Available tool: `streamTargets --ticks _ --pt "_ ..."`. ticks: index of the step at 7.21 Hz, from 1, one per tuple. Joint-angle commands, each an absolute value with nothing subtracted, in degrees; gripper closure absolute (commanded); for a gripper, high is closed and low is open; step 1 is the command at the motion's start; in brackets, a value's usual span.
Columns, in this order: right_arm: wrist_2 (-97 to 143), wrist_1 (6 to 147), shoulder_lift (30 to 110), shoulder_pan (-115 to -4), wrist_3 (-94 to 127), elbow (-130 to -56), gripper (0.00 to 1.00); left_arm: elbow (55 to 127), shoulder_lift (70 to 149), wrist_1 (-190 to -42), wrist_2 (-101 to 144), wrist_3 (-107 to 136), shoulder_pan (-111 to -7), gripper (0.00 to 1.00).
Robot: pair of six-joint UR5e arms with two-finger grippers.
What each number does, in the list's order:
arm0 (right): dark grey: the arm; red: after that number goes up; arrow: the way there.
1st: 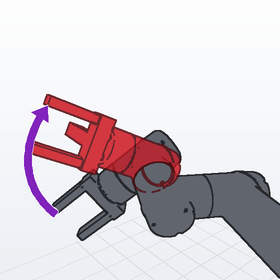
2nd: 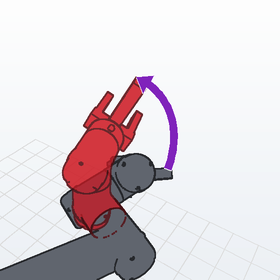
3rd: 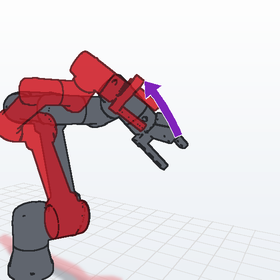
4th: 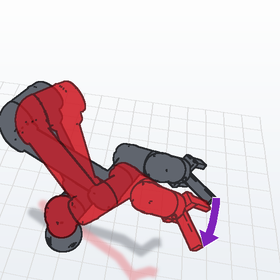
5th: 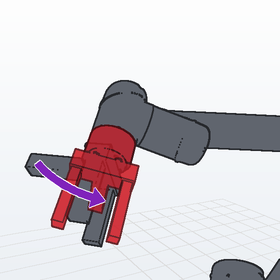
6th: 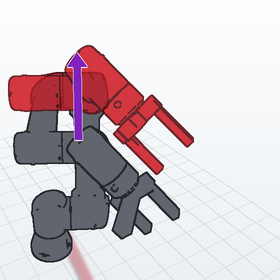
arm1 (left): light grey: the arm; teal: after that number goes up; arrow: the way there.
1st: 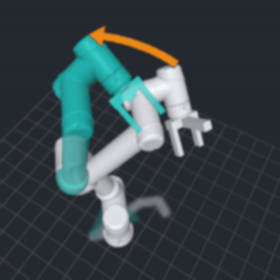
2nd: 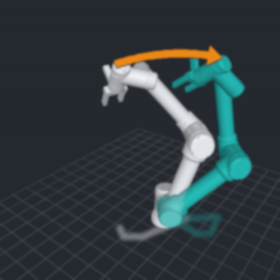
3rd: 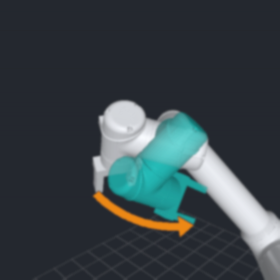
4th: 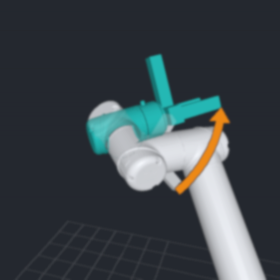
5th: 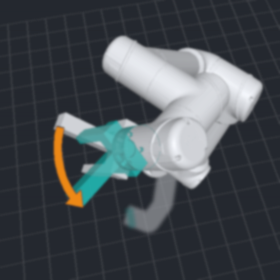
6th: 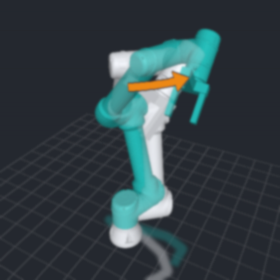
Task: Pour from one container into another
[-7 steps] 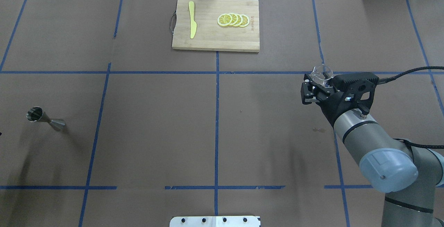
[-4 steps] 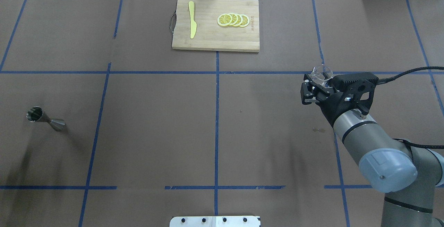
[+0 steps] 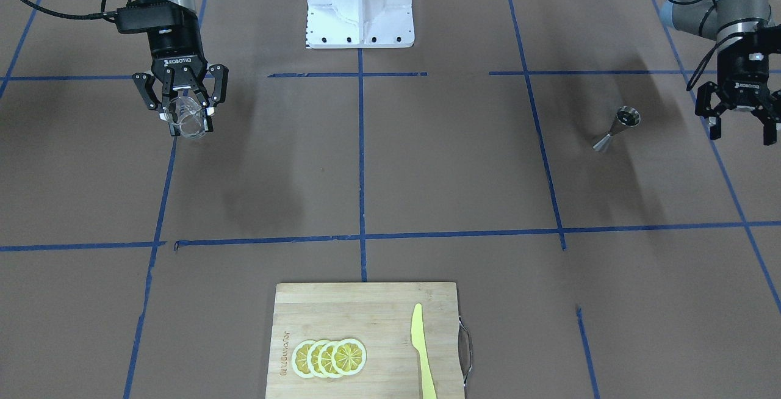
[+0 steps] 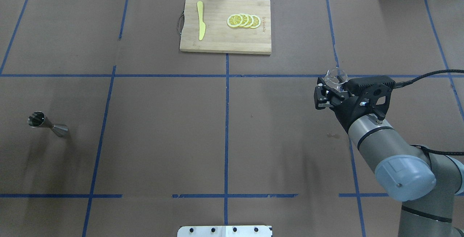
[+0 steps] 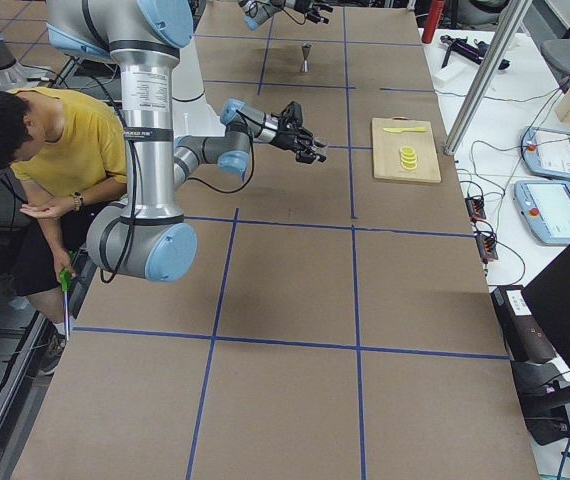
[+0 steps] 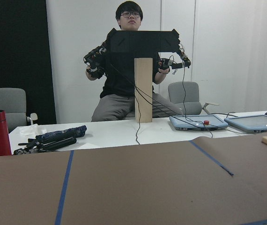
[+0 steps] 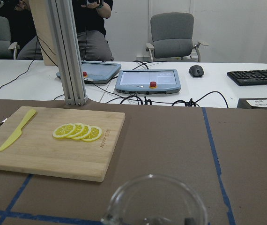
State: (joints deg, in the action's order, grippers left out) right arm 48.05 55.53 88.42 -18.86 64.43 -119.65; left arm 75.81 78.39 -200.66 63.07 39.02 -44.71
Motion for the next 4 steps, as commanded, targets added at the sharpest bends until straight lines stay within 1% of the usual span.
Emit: streamTargets --ticks 1,2,4 --pt "48.16 55.46 88.42 -18.90 64.42 -119.62 1.00 76.11 84.08 -188.15 81.57 37.27 -57.87 0.00" --pt "48.16 55.46 88.33 -18.90 64.42 -119.71 1.00 76.37 86.37 -182.43 87.31 36.66 -62.27 0.00" --pt "48.25 55.46 87.98 -18.81 64.51 -119.62 1.00 76.90 86.92 -171.36 98.20 36.04 -68.97 0.00"
